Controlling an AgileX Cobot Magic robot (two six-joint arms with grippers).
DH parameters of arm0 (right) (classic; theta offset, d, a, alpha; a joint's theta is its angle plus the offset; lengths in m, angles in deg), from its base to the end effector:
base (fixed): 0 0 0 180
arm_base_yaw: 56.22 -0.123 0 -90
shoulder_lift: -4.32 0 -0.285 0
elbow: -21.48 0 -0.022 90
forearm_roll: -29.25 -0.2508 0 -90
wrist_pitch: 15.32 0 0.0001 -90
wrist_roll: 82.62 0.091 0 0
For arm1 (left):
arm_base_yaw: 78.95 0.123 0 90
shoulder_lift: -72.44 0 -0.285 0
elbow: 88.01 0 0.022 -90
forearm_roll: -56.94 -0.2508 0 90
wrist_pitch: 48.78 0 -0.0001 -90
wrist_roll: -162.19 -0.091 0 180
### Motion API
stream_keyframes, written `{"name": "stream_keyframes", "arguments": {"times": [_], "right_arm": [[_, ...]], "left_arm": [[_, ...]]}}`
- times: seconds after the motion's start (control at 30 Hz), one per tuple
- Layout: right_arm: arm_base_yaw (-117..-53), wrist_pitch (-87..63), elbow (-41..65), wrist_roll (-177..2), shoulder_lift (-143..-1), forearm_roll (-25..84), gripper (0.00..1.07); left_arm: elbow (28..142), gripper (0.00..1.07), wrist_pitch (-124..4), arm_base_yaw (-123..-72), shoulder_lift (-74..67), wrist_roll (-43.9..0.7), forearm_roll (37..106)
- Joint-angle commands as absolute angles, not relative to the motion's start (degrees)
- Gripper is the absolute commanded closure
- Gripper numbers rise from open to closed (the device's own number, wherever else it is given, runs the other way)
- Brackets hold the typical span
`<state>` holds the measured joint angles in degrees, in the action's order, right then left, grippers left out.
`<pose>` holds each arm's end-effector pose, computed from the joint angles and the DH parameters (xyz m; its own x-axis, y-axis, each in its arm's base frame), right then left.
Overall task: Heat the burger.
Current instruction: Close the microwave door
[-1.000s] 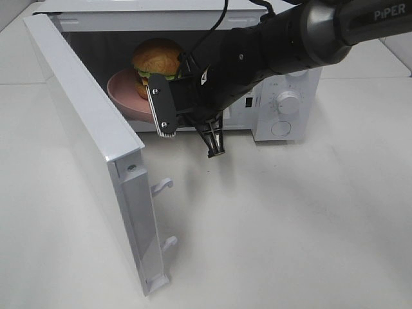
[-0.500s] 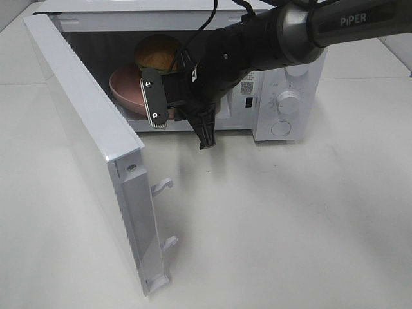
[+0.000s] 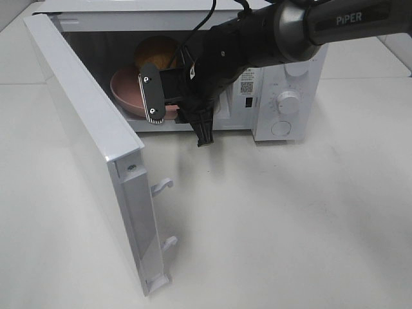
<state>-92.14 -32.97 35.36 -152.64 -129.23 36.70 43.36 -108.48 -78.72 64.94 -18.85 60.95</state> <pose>0.3964 0.2827 0.1578 0.4180 -0.9000 -0.1234 -0.7049 -0.2357 -0.6690 -0.0048 -0.0055 0.2787 -0.4355 -0.0189 -0.9000 0.0429 0.9982 -0.0417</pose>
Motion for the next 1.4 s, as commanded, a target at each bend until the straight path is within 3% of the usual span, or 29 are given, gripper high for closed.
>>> {"name": "stream_keyframes", "arguments": {"times": [0.03, 0.47, 0.73, 1.17, 1.4], "right_arm": [[-92.48, -33.60, 33.01, -150.86, -126.26, 37.15, 0.59], [-93.46, -33.37, 21.04, -150.52, -116.86, 37.27, 0.53], [-92.94, -32.62, 11.24, -142.95, -108.61, 37.27, 0.31], [-90.25, -30.04, 1.27, -123.59, -96.58, 37.50, 0.31], [-90.31, -37.72, -1.82, -107.89, -88.73, 38.24, 0.31]], "left_arm": [[43.19, 0.08, -108.19, -78.49, 66.09, -18.85, 61.07], [43.19, 0.08, -108.19, -78.49, 66.09, -18.85, 61.07], [43.19, 0.08, -108.19, -78.49, 66.09, -18.85, 61.07], [43.19, 0.08, -108.19, -78.49, 66.09, -18.85, 61.07], [43.19, 0.08, -108.19, -78.49, 66.09, -18.85, 61.07]]}}
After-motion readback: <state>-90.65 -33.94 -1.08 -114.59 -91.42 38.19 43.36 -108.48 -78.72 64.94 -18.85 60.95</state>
